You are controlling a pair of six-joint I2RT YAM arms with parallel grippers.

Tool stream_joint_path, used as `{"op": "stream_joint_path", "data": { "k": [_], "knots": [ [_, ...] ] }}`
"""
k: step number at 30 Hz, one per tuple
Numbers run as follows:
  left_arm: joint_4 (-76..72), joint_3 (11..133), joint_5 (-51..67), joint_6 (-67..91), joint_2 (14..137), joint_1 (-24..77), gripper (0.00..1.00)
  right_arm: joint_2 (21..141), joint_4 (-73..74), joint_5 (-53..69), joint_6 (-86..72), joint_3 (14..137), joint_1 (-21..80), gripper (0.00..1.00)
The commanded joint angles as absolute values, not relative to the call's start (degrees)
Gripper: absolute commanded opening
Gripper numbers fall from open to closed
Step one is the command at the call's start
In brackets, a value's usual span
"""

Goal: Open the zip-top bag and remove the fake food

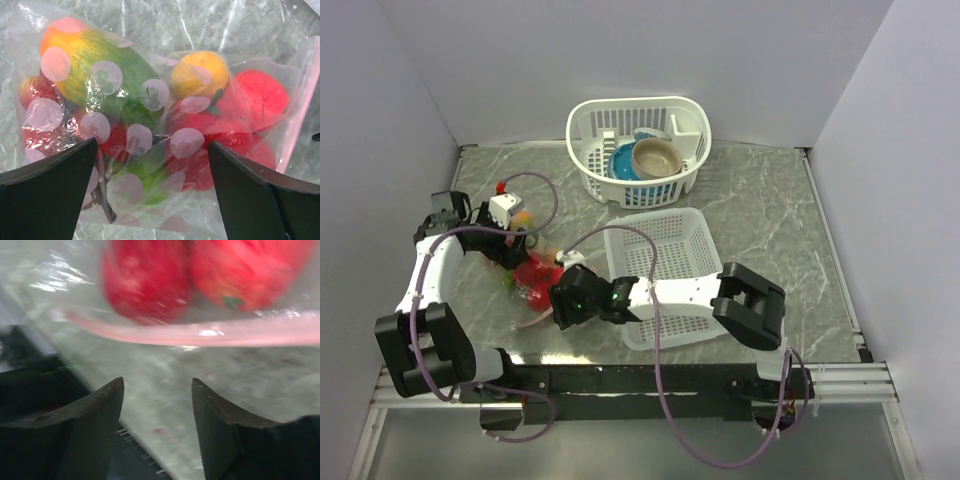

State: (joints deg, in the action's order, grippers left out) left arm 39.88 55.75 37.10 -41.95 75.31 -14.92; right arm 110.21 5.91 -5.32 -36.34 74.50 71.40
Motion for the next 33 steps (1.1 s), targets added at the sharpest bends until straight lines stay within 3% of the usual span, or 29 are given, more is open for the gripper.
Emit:
{"op": "stream_joint_path", "data": {
  "k": [1,5,9,13,21,27,33],
  "knots": [
    [32.45,54.67,33.05,-39.73,77.34,-13.54,0.99,109.24,6.94,-28.48,-20.97,76.29,76.81,0.72],
    [28.31,55.54,30.24,-37.36,80.59,-9.94,0.99,109.60,-0.94,-44.60,-6.27,71.03,80.50,0.74],
    [27.33,58.96,29.01,-35.42,86.12,-7.12,0.99,108.54,-21.47,-49.65,11.13,60.67,82.35,0.76],
    [27.33,59.24,27.87,-36.47,87.80,-5.36,0.99,109.42,-31.27,-49.22,22.64,56.96,81.74,0.77],
    [27.95,55.37,26.45,-40.16,83.24,-5.27,0.99,115.30,-43.85,-46.94,31.72,58.52,81.30,0.72],
    [28.30,55.19,26.72,-40.43,81.91,-5.27,0.99,118.38,-42.10,-44.03,31.46,63.18,81.30,0.66],
    [26.90,55.37,27.07,-39.99,82.35,-5.19,0.99,121.82,-44.39,-43.87,33.93,64.86,81.39,0.70]
  ]
}}
